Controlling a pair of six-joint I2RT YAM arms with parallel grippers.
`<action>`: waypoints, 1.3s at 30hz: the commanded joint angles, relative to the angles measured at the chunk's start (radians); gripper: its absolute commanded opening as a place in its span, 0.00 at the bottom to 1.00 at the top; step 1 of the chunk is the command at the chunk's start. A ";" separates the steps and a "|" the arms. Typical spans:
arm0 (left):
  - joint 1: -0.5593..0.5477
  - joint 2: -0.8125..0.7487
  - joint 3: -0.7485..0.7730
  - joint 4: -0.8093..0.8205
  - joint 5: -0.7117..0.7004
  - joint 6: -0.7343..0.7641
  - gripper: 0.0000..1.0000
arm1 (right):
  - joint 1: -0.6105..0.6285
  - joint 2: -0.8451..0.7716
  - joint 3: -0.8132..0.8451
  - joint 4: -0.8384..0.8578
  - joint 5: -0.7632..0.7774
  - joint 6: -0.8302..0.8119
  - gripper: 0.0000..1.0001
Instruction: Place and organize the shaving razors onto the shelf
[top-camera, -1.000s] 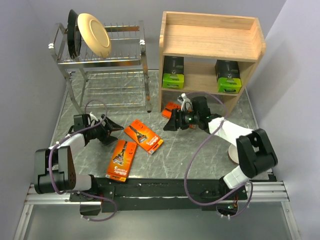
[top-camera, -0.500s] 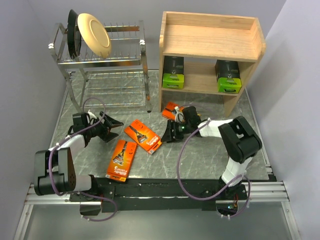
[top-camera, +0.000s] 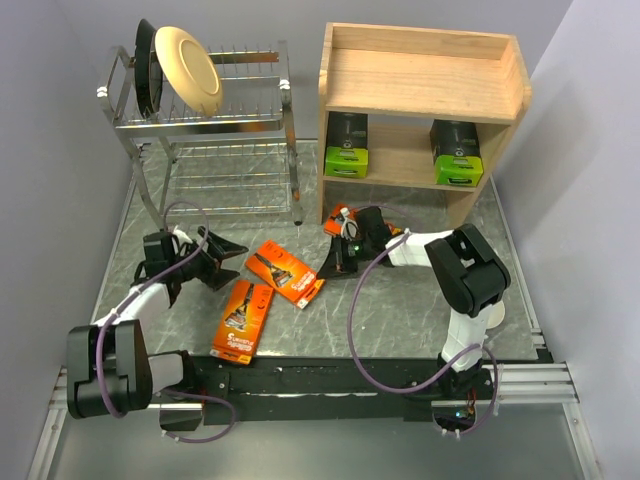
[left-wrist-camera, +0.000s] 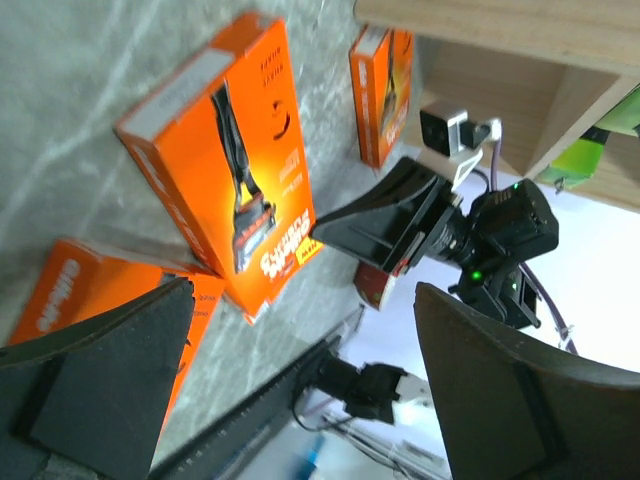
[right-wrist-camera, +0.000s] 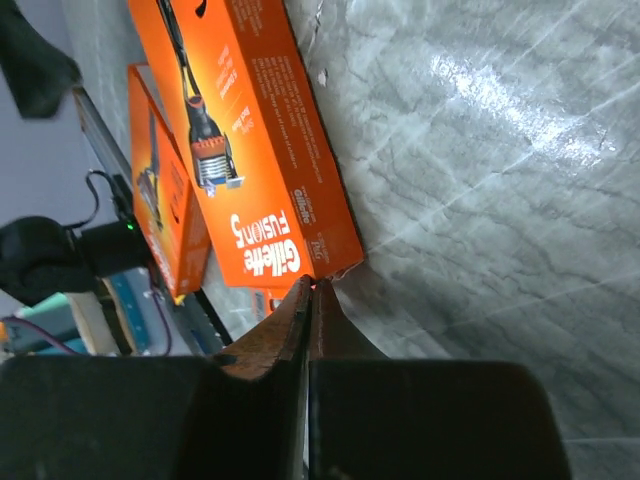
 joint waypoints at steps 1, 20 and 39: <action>-0.063 0.040 0.010 0.097 0.050 -0.057 0.97 | 0.007 -0.060 0.060 -0.009 0.028 0.106 0.00; -0.190 0.303 0.134 0.162 0.034 -0.263 0.95 | 0.063 -0.177 0.092 0.045 0.106 0.392 0.00; -0.137 0.305 0.034 0.372 0.075 -0.292 0.37 | 0.112 -0.218 0.020 0.051 0.135 0.287 0.21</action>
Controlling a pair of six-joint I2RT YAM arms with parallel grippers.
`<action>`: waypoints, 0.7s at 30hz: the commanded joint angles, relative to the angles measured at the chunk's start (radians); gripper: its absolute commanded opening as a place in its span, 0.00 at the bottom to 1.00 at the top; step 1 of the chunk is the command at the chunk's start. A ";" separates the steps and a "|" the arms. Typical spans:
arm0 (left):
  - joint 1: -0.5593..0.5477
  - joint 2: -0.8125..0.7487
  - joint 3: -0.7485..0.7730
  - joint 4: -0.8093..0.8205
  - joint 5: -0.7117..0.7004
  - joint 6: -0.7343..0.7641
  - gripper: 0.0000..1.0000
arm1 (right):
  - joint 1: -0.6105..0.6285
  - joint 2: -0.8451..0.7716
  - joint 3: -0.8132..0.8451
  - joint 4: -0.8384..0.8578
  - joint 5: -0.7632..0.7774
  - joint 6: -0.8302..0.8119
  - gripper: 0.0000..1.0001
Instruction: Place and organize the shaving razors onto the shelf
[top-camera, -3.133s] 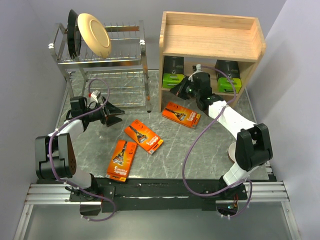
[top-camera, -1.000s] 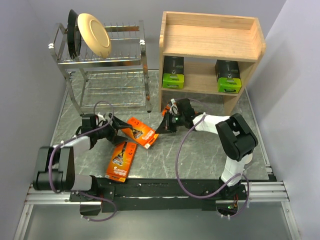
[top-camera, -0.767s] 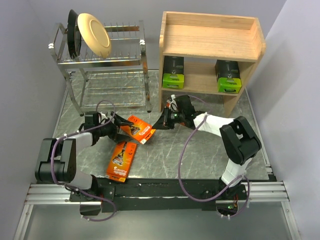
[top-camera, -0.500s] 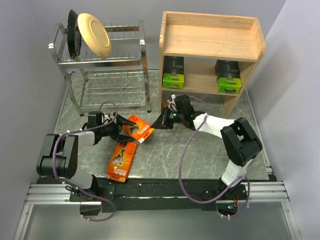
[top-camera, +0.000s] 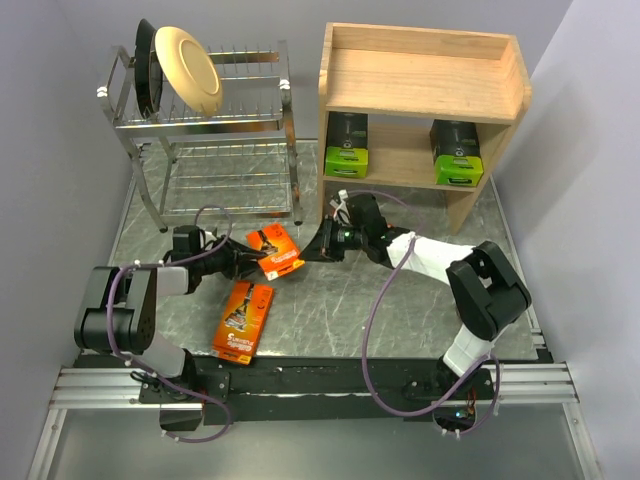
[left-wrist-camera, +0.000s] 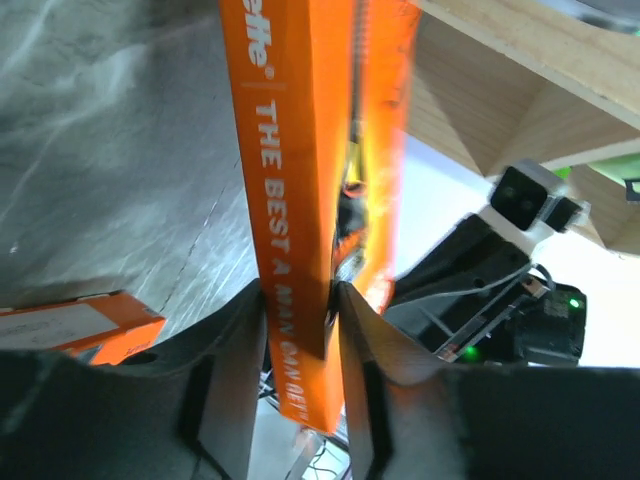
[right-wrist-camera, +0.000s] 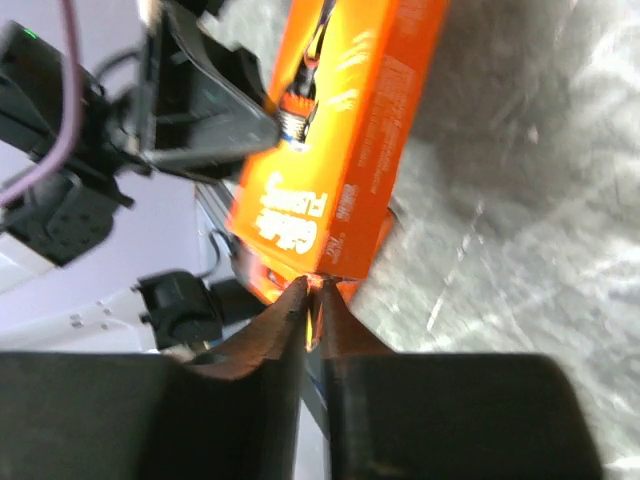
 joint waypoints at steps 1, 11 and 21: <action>0.034 -0.030 -0.032 0.134 0.061 0.034 0.36 | 0.011 -0.038 -0.044 0.018 0.004 -0.035 0.38; 0.073 -0.085 -0.066 0.158 0.093 0.056 0.30 | -0.003 -0.003 -0.041 0.061 -0.004 0.066 0.88; 0.065 -0.130 -0.097 0.172 0.118 0.044 0.30 | 0.005 0.120 0.022 0.141 -0.065 0.144 0.89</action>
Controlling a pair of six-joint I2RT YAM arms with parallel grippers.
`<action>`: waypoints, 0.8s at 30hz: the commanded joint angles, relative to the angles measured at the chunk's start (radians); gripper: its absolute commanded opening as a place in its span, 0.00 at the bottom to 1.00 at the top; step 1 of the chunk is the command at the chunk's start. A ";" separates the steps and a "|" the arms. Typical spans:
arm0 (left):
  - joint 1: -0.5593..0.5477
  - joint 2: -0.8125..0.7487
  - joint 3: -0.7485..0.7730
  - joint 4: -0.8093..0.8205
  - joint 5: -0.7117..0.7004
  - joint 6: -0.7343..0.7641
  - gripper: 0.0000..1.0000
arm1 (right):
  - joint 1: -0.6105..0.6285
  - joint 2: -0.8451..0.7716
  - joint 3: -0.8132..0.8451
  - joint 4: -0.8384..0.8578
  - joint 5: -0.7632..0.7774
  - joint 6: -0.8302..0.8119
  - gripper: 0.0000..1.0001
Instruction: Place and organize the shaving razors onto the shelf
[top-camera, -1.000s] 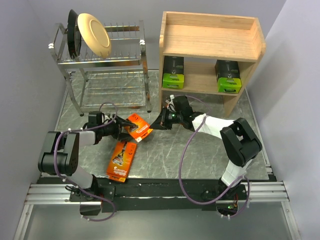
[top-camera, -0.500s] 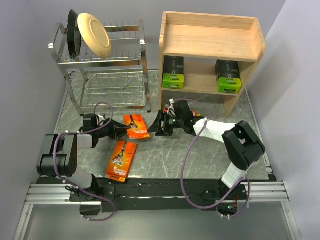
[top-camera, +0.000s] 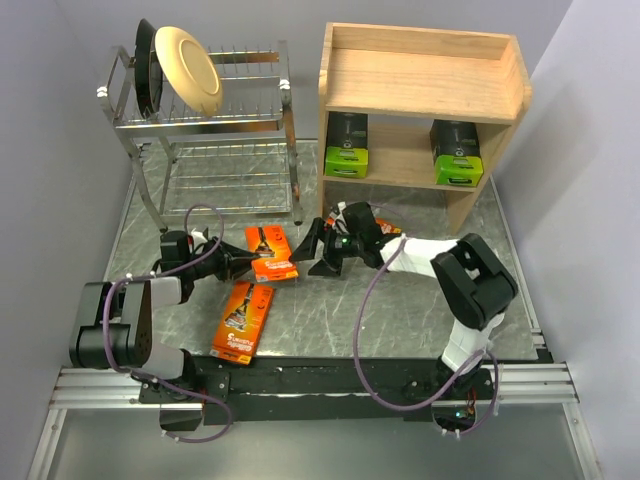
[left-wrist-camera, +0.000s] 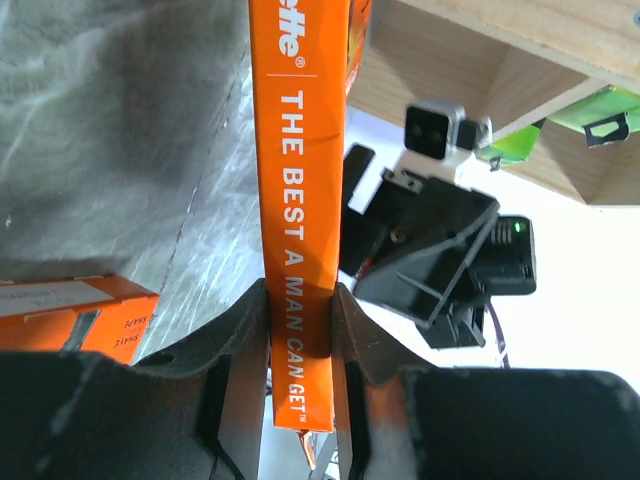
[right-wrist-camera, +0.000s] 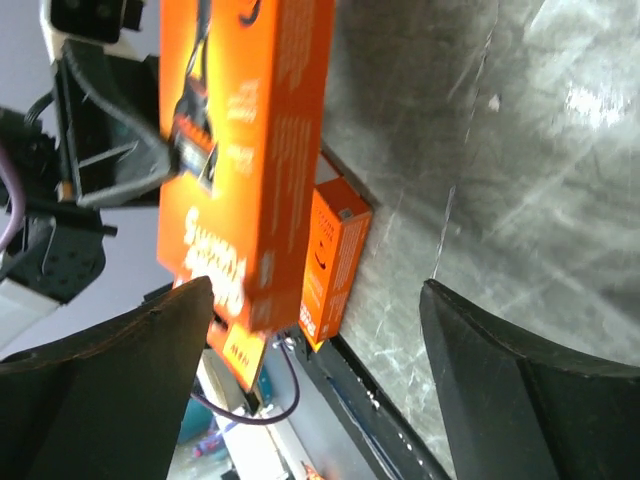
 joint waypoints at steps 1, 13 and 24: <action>-0.010 -0.038 -0.005 0.079 0.041 0.014 0.31 | 0.008 0.046 0.079 0.086 -0.051 0.035 0.88; -0.030 -0.049 -0.003 0.074 0.014 0.032 0.36 | 0.033 0.013 0.082 0.281 -0.194 0.024 0.59; -0.028 -0.045 -0.005 0.209 0.049 -0.026 0.29 | 0.036 -0.013 0.046 0.209 -0.136 0.026 0.77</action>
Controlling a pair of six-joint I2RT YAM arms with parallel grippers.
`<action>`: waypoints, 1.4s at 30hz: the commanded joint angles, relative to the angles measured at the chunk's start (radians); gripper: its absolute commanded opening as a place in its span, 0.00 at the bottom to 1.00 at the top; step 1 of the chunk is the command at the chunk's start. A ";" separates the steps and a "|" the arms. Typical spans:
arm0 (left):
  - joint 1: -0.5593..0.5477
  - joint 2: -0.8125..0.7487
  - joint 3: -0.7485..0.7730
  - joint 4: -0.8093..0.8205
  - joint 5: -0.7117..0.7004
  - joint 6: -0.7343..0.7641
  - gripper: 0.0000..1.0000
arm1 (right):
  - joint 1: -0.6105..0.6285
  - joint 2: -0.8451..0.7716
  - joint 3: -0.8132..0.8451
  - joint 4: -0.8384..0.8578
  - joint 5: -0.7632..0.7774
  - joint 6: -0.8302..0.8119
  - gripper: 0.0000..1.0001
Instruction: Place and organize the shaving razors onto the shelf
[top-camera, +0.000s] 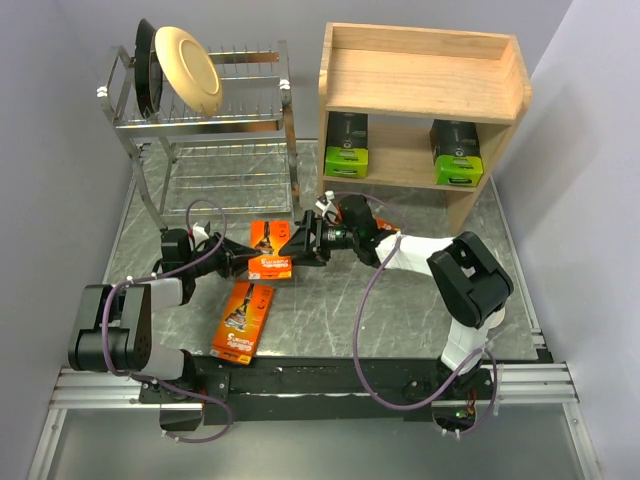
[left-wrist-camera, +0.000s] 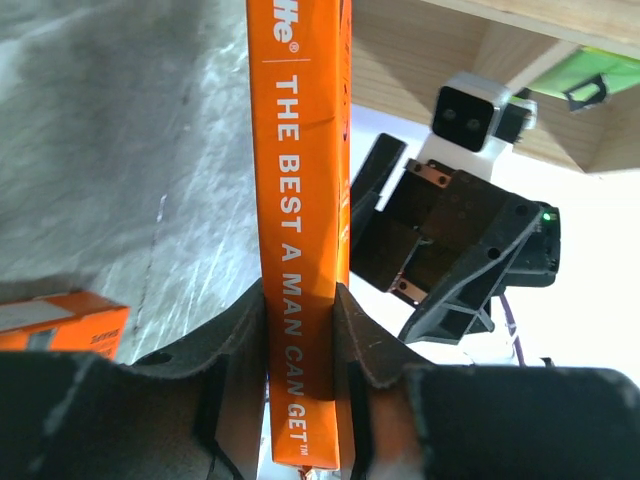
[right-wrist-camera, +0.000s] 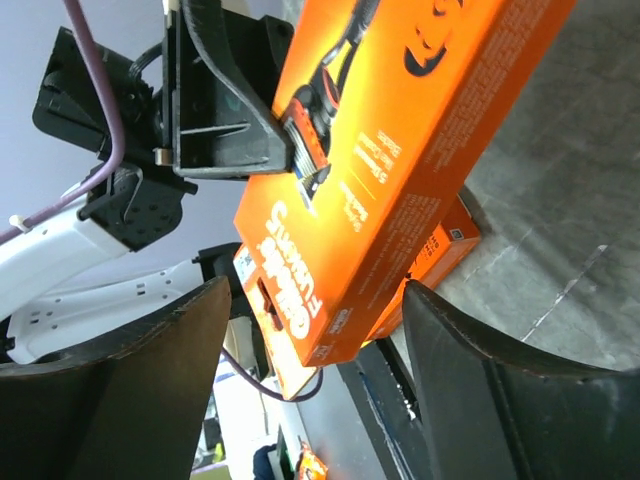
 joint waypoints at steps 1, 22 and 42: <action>-0.005 -0.020 -0.001 0.151 0.045 -0.027 0.29 | 0.009 -0.047 -0.002 0.039 0.000 0.007 0.77; 0.094 -0.127 0.031 -0.125 0.062 0.132 0.74 | -0.012 -0.260 0.038 -0.153 -0.150 -0.325 0.31; 0.179 -0.128 0.194 -0.457 0.087 0.508 0.76 | -0.432 -0.444 0.623 -0.442 -0.346 -0.346 0.22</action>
